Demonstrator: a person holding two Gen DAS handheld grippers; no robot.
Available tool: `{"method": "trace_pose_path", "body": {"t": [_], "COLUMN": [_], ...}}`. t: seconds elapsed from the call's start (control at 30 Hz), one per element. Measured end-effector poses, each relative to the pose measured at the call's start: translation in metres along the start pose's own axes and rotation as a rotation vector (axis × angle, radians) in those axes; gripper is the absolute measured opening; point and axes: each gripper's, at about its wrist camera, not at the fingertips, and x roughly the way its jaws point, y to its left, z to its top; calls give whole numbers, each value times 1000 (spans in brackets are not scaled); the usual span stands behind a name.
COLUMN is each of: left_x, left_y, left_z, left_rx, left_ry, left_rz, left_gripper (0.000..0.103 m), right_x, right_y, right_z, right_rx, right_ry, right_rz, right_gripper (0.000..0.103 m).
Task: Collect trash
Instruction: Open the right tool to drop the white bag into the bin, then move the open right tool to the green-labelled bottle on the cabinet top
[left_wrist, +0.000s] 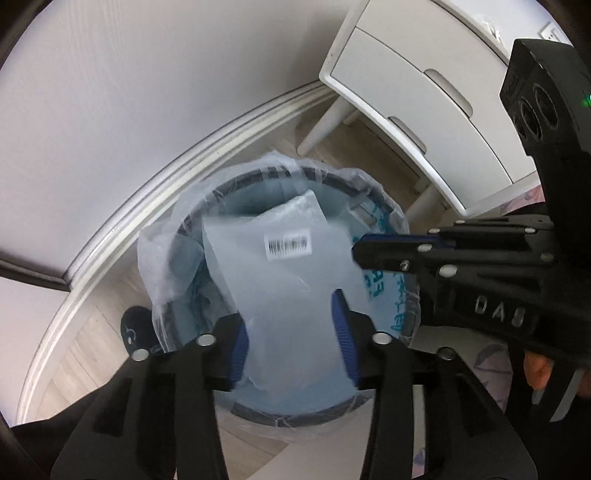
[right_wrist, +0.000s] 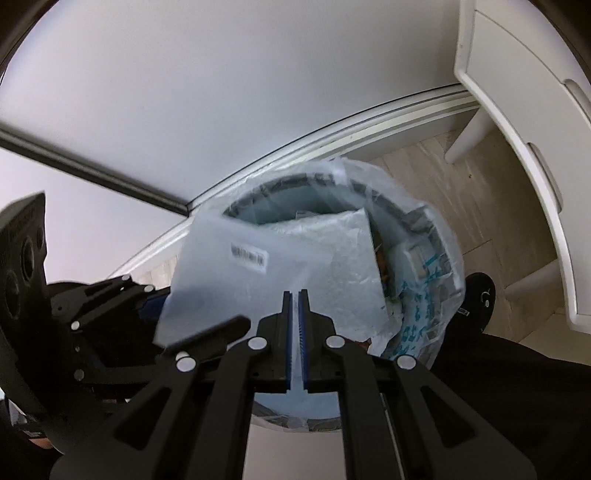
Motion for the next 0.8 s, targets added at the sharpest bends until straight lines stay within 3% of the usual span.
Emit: {"method": "trace_pose_path", "body": {"t": [0.03, 0.07, 0.1, 0.13, 0.17, 0.2, 0.33, 0.4, 0.57, 0.8], "left_x": [-1, -2, -3, -4, -5, -7, -10, -13, -31, -80], "left_y": [0, 1, 1, 2, 3, 4, 4, 4, -4, -28], "left_z": [0, -1, 0, -1, -1, 0, -1, -1, 4, 15], "left_rx": [1, 0, 0, -2, -6, -9, -8, -7, 36, 102], "left_ry": [-5, -10, -14, -23, -34, -45, -65, -78, -146, -290], "left_rz": [4, 3, 2, 3, 4, 9, 29, 37, 92, 95], "left_gripper": [60, 63, 69, 77, 81, 84, 90, 93, 94, 97], "right_x": [-2, -3, -5, -6, -9, -12, -28, -40, -79, -134], "right_y": [0, -1, -2, -2, -4, -6, -9, -8, -4, -10], "right_z": [0, 0, 1, 1, 1, 2, 6, 7, 11, 18], "right_rx": [0, 0, 1, 3, 13, 25, 48, 57, 66, 114], "right_ry": [-6, -11, -20, -29, -45, -64, -141, -207, -361, -470], "right_rz": [-10, -18, -30, -39, -46, -45, -39, -40, -2, 56], "right_gripper": [6, 6, 16, 28, 58, 72, 73, 93, 94, 94]}}
